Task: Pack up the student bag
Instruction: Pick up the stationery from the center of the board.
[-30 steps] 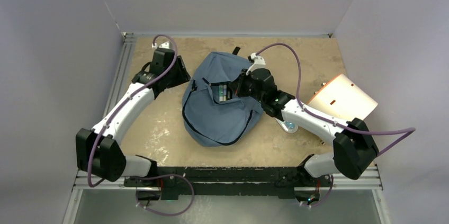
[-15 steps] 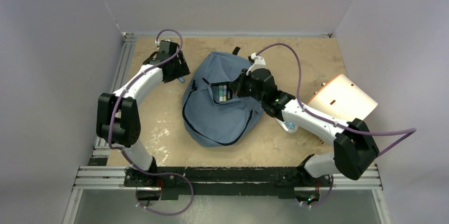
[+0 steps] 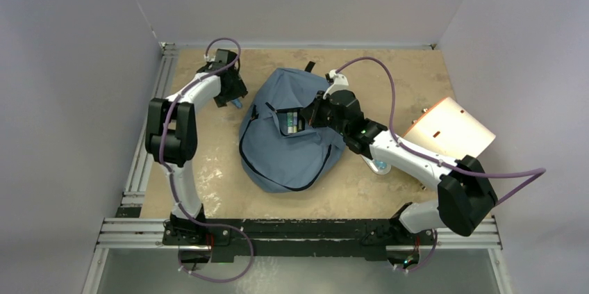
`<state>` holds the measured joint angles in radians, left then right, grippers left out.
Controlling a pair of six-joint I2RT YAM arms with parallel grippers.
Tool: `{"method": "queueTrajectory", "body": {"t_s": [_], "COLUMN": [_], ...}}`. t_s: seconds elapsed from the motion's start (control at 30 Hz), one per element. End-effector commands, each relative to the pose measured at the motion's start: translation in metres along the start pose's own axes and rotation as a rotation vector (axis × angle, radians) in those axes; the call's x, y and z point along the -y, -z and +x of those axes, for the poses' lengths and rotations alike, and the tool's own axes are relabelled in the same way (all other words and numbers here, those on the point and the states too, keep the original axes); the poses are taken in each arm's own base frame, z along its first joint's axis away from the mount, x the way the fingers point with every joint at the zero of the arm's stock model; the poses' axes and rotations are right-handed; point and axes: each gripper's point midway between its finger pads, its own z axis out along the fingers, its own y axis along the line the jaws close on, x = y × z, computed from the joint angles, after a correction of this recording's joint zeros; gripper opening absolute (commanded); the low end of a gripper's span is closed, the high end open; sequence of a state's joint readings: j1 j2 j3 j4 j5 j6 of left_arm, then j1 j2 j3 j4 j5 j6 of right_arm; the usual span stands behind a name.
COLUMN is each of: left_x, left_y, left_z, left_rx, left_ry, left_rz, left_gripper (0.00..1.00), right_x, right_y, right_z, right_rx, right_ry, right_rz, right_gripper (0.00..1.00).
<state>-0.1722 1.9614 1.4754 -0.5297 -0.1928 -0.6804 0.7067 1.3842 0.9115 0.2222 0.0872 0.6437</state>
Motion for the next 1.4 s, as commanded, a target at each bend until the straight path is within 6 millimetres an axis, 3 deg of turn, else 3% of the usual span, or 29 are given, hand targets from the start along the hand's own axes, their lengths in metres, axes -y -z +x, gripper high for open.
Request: {"method": "queueTrajectory", "body": {"t_s": [0.0, 0.43, 0.83, 1.1, 1.37], "left_x": [0.002, -0.005, -0.015, -0.021, -0.019], "left_y": [-0.006, -0.035, -0.04, -0.015, 0.033], "left_z": [-0.015, -0.005, 0.006, -0.003, -0.005], "left_rx": [0.03, -0.012, -0.041, 0.019, 0.06], "left_ry": [0.037, -0.005, -0.046, -0.044, -0.042], "left_rz": [-0.035, -0.098, -0.105, -0.059, 0.032], "left_gripper": [0.64, 0.59, 0.39, 0.27, 0.23], "right_x": [-0.026, -0.024, -0.023, -0.021, -0.022], "right_y": [0.012, 0.011, 0.01, 0.009, 0.01], "right_z": [-0.018, -0.013, -0.011, -0.014, -0.019], "right_rx": [0.054, 0.041, 0.035, 0.044, 0.056], "right_ry": [-0.002, -0.001, -0.007, -0.001, 0.007], "right_rz": [-0.091, -0.09, -0.09, -0.073, -0.063], "right_gripper": [0.0, 0.0, 0.0, 0.0, 0.0]}}
